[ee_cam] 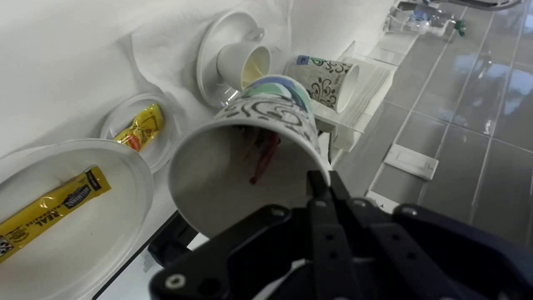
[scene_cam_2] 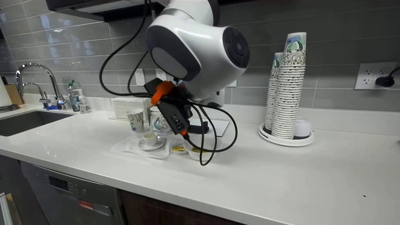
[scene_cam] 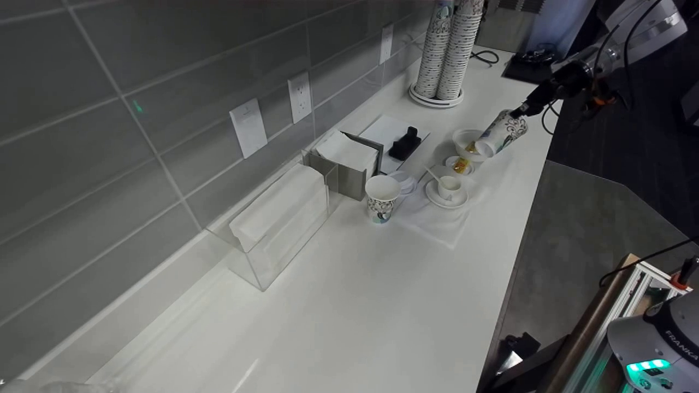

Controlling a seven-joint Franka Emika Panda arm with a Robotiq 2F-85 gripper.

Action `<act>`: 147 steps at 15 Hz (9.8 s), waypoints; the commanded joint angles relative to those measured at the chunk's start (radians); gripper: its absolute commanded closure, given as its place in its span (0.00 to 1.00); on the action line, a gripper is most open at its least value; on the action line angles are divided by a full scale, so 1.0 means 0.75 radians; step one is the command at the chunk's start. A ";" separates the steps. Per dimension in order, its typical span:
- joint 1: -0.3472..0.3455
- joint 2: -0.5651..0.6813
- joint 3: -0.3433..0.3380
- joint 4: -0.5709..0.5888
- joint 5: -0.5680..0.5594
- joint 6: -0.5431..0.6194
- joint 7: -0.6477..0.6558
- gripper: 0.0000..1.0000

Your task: Pour the contents in the coffee cup into the bowl on the right.

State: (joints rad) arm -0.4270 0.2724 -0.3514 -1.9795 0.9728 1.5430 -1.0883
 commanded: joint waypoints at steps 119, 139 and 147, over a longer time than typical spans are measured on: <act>0.157 0.699 -0.070 0.976 -0.954 0.893 0.395 0.58; 0.316 0.192 0.082 0.556 -1.155 0.687 0.942 0.00; 0.298 -0.025 0.163 0.315 -1.241 0.674 1.148 0.00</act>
State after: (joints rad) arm -0.1727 0.2524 -0.2627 -1.7488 0.0519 2.0509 -0.2324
